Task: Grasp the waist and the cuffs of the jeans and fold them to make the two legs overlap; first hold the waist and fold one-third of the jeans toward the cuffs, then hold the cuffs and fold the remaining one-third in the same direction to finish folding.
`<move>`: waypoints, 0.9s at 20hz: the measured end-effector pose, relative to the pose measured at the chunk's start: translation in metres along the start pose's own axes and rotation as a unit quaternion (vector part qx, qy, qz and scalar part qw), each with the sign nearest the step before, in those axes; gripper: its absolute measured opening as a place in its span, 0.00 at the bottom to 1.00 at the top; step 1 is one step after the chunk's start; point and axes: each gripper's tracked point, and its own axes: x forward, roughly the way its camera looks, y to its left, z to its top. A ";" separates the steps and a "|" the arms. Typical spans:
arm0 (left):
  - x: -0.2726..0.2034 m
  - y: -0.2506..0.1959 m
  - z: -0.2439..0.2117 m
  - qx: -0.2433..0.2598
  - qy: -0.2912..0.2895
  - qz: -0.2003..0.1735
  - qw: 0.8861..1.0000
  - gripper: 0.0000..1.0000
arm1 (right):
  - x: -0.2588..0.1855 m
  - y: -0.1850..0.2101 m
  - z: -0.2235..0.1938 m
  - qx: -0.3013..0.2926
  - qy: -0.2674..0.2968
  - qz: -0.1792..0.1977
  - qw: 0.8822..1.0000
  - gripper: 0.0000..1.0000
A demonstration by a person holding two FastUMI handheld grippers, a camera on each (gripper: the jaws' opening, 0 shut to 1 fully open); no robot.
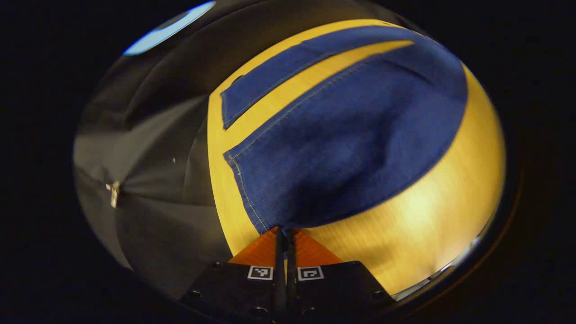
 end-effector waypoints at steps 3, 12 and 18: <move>-0.008 -0.001 0.008 -0.053 -0.008 -0.001 0.999 0.06 | -0.008 -0.024 0.003 0.045 0.003 -0.015 0.999 0.06; -0.064 0.041 0.083 -0.219 -0.081 -0.026 0.972 0.05 | -0.022 -0.152 0.035 0.232 -0.022 -0.084 0.969 0.06; -0.045 0.088 0.158 -0.272 -0.098 -0.039 0.957 0.06 | 0.031 -0.225 0.037 0.377 -0.011 -0.082 0.923 0.06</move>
